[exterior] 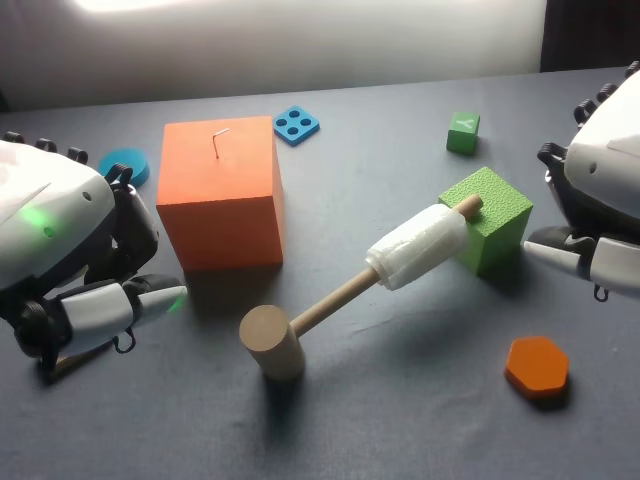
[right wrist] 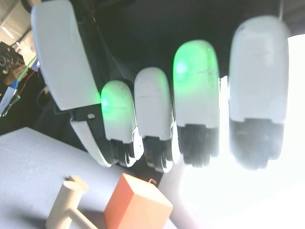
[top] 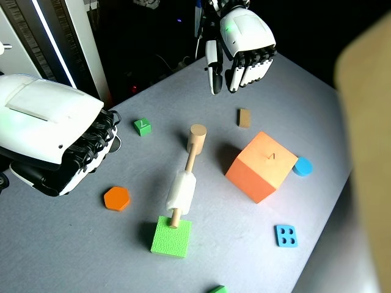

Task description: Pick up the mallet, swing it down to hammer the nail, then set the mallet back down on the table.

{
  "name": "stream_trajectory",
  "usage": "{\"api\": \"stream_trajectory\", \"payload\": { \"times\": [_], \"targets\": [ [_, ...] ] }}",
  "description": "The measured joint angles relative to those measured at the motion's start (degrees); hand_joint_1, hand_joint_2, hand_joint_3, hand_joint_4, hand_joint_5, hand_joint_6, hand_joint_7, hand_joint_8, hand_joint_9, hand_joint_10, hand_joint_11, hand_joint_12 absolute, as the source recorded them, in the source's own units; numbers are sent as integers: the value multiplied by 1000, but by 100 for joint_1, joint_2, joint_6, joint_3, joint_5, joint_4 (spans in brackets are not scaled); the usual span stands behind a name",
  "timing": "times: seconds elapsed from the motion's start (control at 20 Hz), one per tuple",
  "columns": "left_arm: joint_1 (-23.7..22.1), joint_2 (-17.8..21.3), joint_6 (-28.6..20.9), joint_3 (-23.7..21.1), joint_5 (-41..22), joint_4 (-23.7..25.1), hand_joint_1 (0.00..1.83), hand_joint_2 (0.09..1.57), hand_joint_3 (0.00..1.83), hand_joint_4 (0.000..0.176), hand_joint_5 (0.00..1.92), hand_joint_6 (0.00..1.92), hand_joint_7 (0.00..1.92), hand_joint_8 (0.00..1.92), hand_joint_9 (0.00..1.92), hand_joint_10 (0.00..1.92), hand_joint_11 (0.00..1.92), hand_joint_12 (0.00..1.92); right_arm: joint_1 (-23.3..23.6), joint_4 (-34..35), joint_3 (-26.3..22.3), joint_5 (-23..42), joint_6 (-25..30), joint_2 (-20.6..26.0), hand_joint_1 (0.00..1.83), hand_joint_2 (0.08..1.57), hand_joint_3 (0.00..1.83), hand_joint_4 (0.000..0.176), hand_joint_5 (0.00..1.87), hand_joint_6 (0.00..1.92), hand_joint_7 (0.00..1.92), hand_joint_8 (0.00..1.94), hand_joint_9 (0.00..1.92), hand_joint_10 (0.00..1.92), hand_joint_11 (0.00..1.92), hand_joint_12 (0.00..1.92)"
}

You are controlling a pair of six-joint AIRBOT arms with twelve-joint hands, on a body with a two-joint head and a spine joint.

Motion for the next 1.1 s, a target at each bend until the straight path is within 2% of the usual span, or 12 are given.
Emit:
{"api": "stream_trajectory", "payload": {
  "times": [0.05, 0.1, 0.45, 0.6, 0.65, 0.75, 0.85, 0.9, 1.0, 1.05, 1.1],
  "targets": [
    [0, 0, 2, 0, 20, -24, 0, 1197, 75, 0, 0, 0, 0, 0, 0, 0, 0, 0, 0, -2, 0, 15, -17, -9, 0, 1228, 24, 0, 0, 0, 0, 0, 0, 0, 0, 0],
    [0, 0, 0, 0, 37, -42, 0, 1214, 40, 0, 0, 0, 0, 0, 0, 0, 0, 0, 0, 26, 0, 13, -9, -11, 0, 1229, 21, 0, 0, 0, 0, 0, 0, 0, 0, 0],
    [-59, 0, -114, 17, 39, 131, 0, 1213, 21, 0, 0, 0, 0, 0, 0, 0, 0, 0, 0, 17, 31, 133, -214, -219, 9, 1212, 6, 0, 0, 0, 0, 0, 0, 0, 0, 0],
    [-33, 0, -728, 210, 81, 785, 0, 1211, 17, 0, 0, 0, 0, 0, 0, 0, 0, 0, -24, 13, 251, -59, -122, -450, 73, 1208, 1, 0, 0, 0, 0, 0, 0, 0, 0, 0],
    [7, 0, -938, 280, 138, 1008, 0, 1210, 16, 0, 0, 0, 0, 0, 0, 0, 0, 0, -68, -11, 352, -151, -44, -531, 180, 1221, 4, 0, 0, 0, 0, 0, 0, 0, 0, 0],
    [70, 0, -1397, 409, 315, 1421, 0, 1219, 19, 0, 0, 0, 0, 0, 0, 0, 0, 0, -52, -13, 603, -520, 197, -673, 776, 1159, 0, 0, 0, 0, 0, 0, 0, 0, 0, 0],
    [85, 0, -1917, 551, 487, 1939, 0, 1229, 22, 0, 0, 0, 0, 0, 0, 0, 0, 0, 63, -31, 776, -708, 339, -785, 1039, 1029, 0, 0, 0, 0, 0, 0, 0, 0, 0, 0],
    [92, 0, -2057, 588, 518, 2079, 0, 1228, 21, 0, 0, 0, 0, 0, 0, 0, 0, 0, 118, -24, 820, -706, 306, -841, 1093, 1008, 0, 0, 0, 0, 0, 0, 0, 0, 0, 0],
    [157, 0, -2424, 688, 557, 2444, 0, 1232, 21, 0, 0, 0, 0, 0, 0, 0, 0, 0, 378, 1915, 922, -647, -1598, -1093, 1169, 1010, 0, 0, 0, 0, 0, 0, 0, 0, 0, 0],
    [170, 0, -2669, 774, 595, 2721, 0, 1239, 23, 0, 0, 0, 0, 0, 0, 0, 0, 0, 483, 3156, 1005, -487, -2732, -1272, 1258, 1026, 0, 0, 0, 0, 0, 0, 0, 0, 0, 0],
    [184, 0, -2863, 859, 597, 2981, 0, 1241, 23, 0, 0, 0, 0, 0, 0, 0, 0, 0, 529, 3974, 1084, -330, -3392, -1410, 1304, 1039, 0, 0, 0, 0, 0, 0, 0, 0, 0, 0]
  ]
}}
